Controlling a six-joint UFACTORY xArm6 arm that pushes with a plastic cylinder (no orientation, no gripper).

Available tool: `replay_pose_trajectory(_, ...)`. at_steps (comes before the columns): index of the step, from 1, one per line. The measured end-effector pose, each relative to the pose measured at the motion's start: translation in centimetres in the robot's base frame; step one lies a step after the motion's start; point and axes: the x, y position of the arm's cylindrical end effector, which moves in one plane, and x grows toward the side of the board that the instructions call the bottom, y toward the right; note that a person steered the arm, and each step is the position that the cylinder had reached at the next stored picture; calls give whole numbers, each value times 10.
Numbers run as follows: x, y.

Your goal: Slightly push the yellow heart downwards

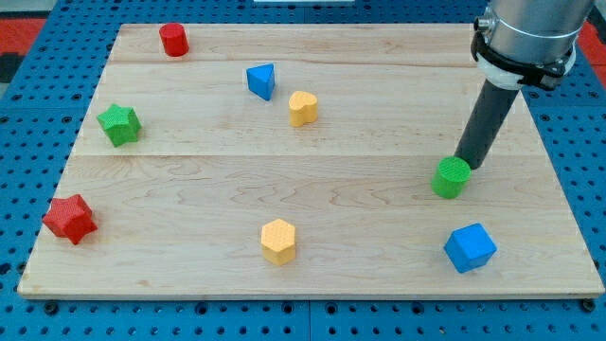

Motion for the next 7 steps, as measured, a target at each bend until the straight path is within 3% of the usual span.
replay_pose_trajectory(1, 3, 5)
replay_pose_trajectory(2, -38, 3)
replay_pose_trajectory(4, -131, -86)
replay_pose_trajectory(6, -141, -180)
replay_pose_trajectory(7, -139, -183)
